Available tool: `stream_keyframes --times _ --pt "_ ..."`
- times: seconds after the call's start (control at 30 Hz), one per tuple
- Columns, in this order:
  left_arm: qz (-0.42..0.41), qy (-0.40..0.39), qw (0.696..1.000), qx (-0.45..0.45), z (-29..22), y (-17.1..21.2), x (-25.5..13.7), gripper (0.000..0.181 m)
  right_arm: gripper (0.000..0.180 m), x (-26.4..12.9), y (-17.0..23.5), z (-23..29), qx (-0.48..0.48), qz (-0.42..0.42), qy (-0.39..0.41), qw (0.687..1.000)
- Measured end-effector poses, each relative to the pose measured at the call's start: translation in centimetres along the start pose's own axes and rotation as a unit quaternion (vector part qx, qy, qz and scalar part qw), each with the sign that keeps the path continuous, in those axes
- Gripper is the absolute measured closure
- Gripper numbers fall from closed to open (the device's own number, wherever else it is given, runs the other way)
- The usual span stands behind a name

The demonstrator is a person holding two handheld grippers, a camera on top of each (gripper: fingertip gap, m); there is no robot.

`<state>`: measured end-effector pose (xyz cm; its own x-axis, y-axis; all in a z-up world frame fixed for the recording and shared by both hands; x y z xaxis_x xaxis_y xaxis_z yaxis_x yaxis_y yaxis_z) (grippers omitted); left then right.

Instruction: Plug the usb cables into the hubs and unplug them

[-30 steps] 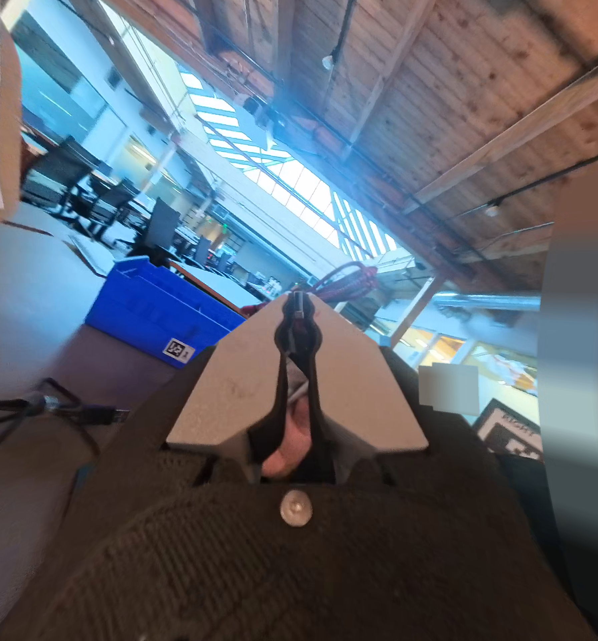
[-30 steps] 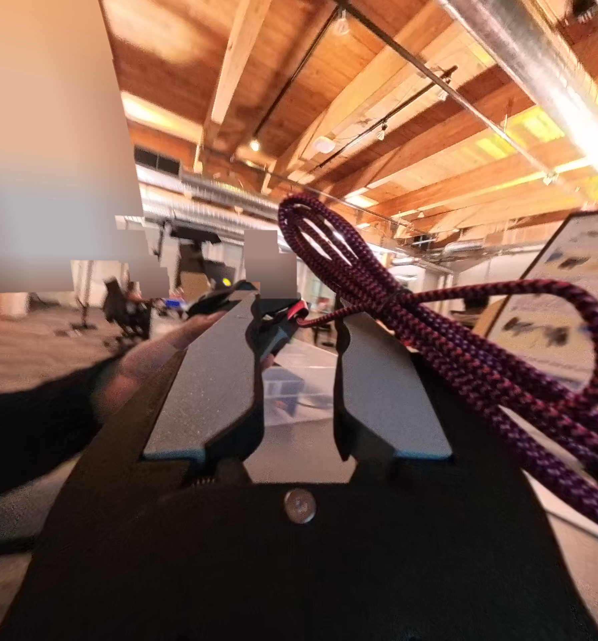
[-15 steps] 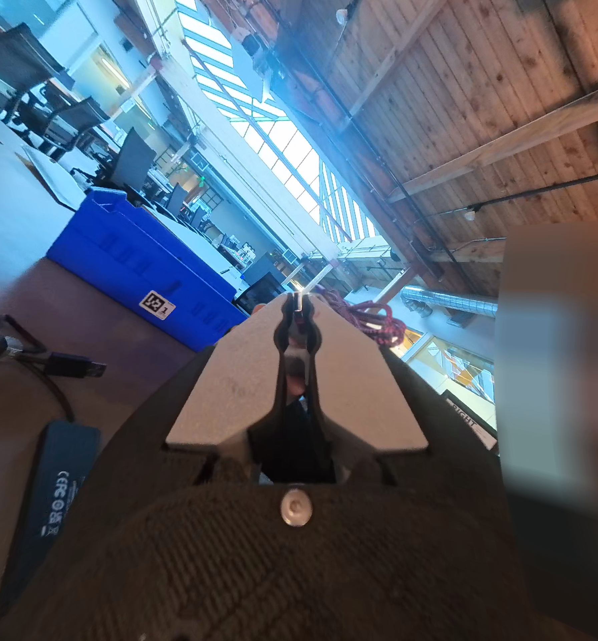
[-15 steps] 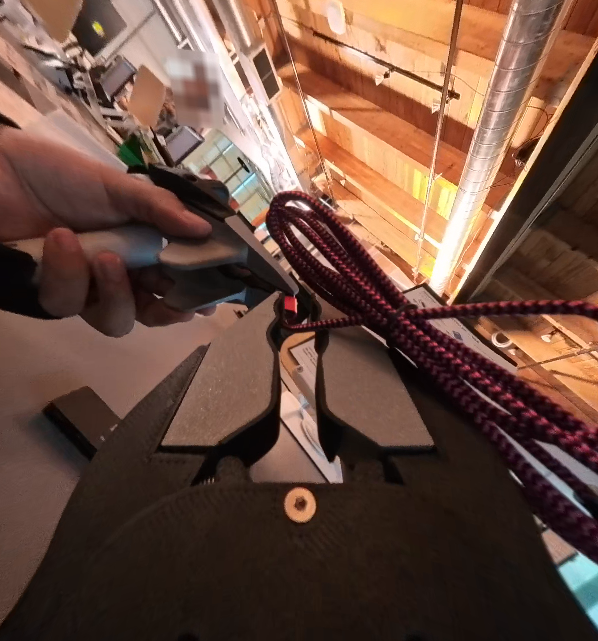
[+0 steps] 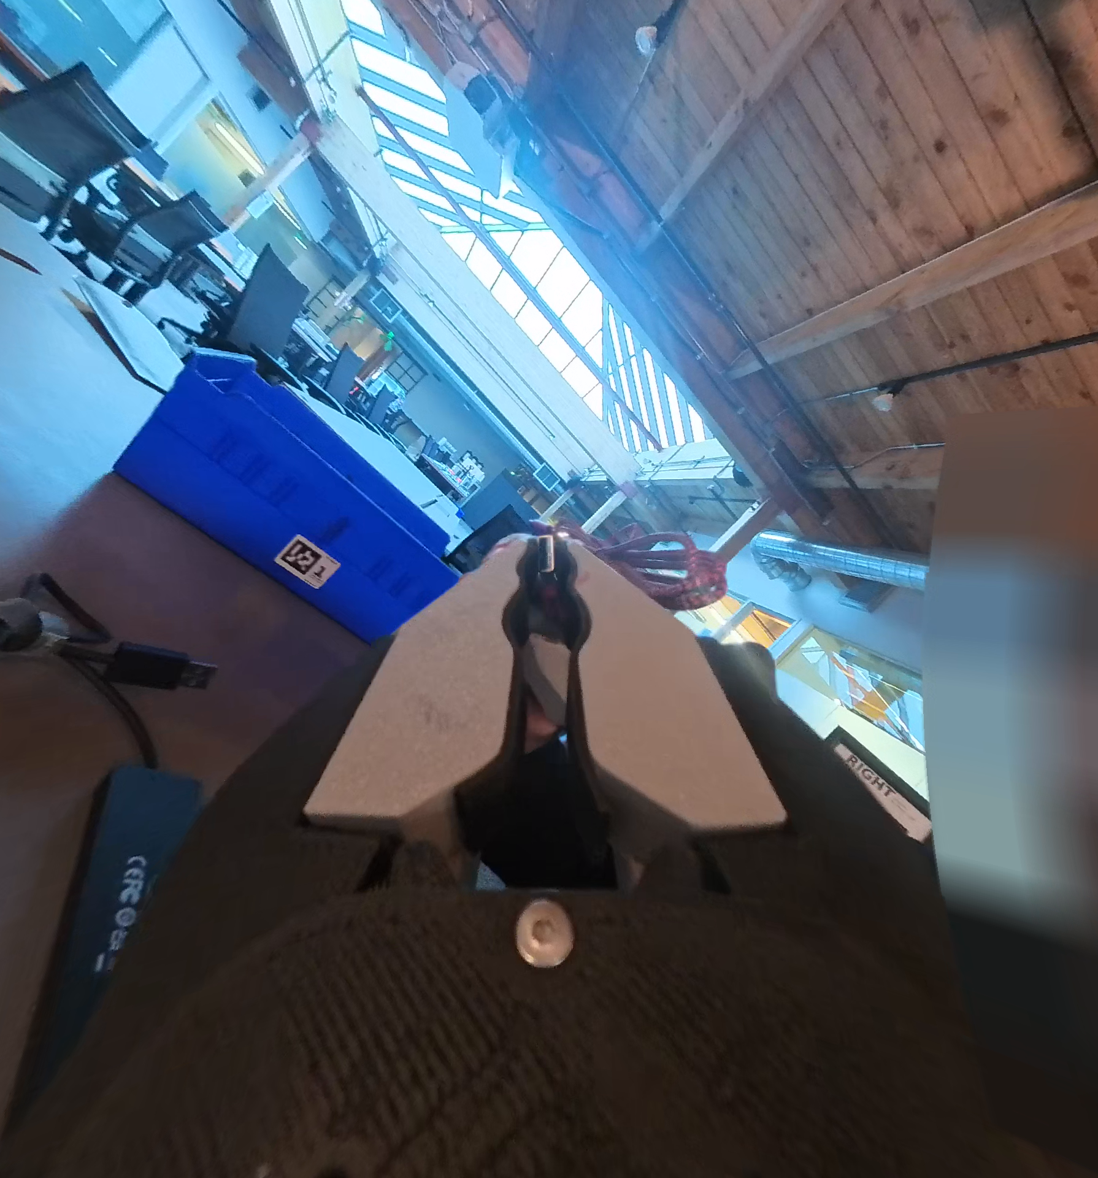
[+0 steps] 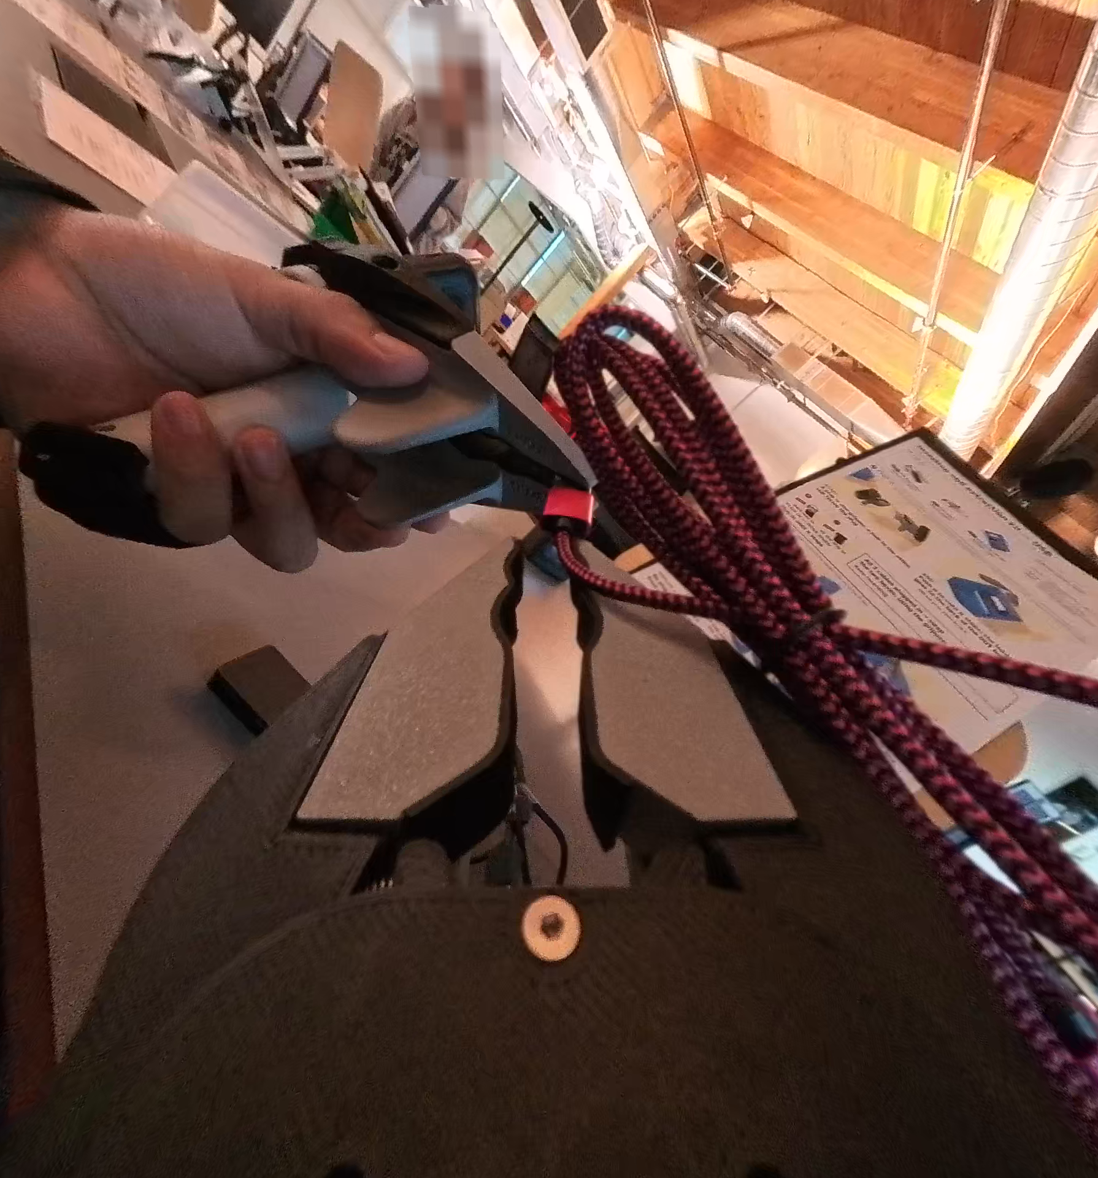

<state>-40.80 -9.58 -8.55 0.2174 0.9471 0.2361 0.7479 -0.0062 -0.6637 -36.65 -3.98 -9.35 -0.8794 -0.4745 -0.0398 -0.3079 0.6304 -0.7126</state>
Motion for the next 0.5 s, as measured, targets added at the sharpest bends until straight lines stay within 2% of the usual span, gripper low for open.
stream_keyframes --times 0.07,0.17,0.33,0.4,0.5 --pt "-0.005 -0.003 1.0 -0.005 0.3 0.0 0.0 0.178 0.166 0.1 0.0 0.0 -0.008 0.006 0.015 1.0" --pt "-0.006 -0.005 1.0 -0.008 0.4 0.1 0.1 0.178 0.173 0.1 0.2 -0.4 -0.014 0.004 0.044 0.999" --pt "-0.018 0.011 1.0 -0.018 0.5 0.1 0.0 0.178 0.17 0.1 0.1 -0.4 0.01 -0.004 0.028 1.0" --pt "-0.022 0.009 0.999 -0.024 0.7 0.0 -0.1 0.178 0.149 0.0 -0.1 -0.7 0.034 -0.014 0.027 0.999" --pt "-0.019 0.005 1.0 -0.023 1.0 0.1 -0.1 0.178 0.153 -0.1 -0.1 -1.1 0.057 -0.015 0.025 0.998"
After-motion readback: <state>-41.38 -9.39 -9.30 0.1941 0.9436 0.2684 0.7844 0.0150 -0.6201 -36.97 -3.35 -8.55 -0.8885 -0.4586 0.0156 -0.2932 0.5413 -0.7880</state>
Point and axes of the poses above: each gripper's, where its closed fingertips meet, x out along the fingers, y out of its underside, z = x × y across the jaws, the point moved 4 cm from there along -x, back along the fingers, and after that the axes turned 11 degrees about z, right-handed, at the moved point
